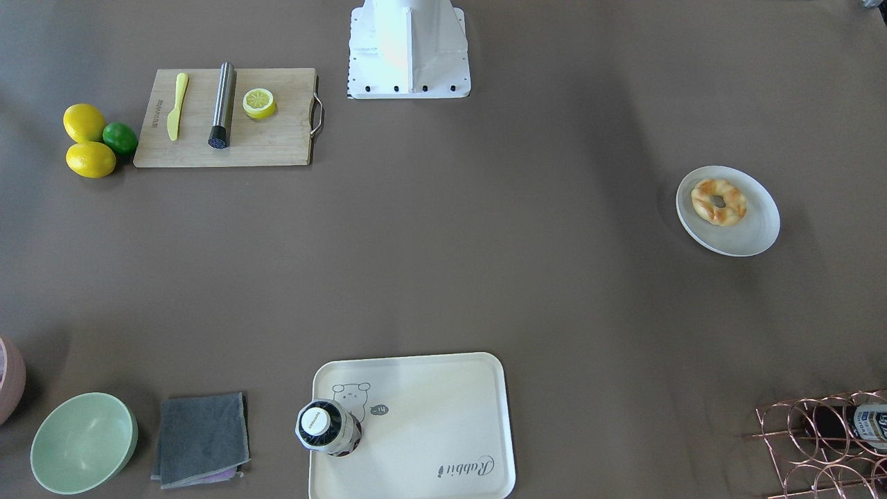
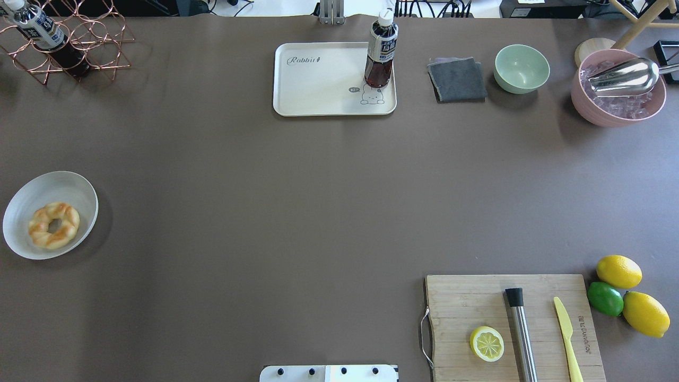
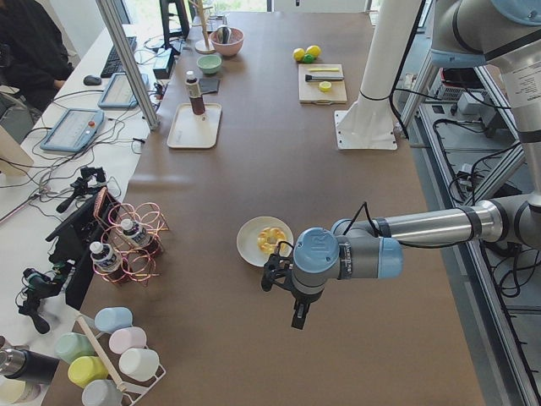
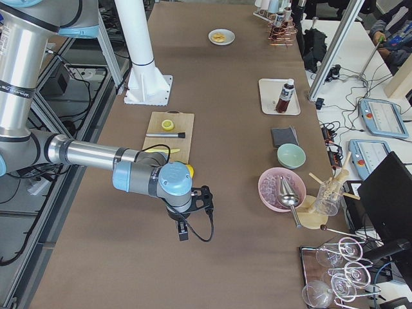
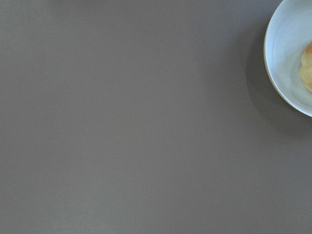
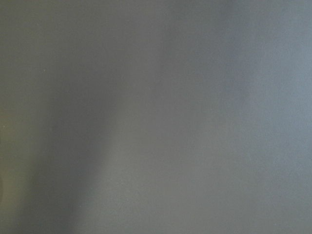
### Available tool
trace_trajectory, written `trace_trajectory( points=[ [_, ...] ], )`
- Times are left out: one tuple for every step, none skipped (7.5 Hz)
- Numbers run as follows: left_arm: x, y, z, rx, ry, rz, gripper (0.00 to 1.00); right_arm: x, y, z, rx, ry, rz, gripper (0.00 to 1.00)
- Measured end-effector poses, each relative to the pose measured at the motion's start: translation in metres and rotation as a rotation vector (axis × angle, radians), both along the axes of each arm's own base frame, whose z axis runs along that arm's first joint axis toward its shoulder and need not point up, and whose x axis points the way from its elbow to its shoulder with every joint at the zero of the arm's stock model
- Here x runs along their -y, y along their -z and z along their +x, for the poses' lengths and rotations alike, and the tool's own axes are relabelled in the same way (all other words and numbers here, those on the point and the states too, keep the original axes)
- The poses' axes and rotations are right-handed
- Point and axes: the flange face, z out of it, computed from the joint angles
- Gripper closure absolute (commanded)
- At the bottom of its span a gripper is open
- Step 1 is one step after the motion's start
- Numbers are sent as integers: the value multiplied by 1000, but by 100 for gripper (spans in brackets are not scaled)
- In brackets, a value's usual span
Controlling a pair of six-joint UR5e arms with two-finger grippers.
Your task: Place donut on tray
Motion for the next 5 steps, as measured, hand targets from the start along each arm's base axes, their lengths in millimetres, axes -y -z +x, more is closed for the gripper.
trace_trajectory(
  points=[
    [0,0,0,2,-5,5,2,0,0,0,0,1,0,1],
    [-3,-2,0,4,-8,3,2,0,1,0,0,2,2,1],
    [-5,-1,-2,4,1,-1,2,0,1,0,1,2,3,1],
    [-6,3,-4,0,27,-15,2,0,1,0,1,2,3,1],
    [-12,11,-6,-12,60,-25,2,0,1,-1,2,2,3,1]
  ],
)
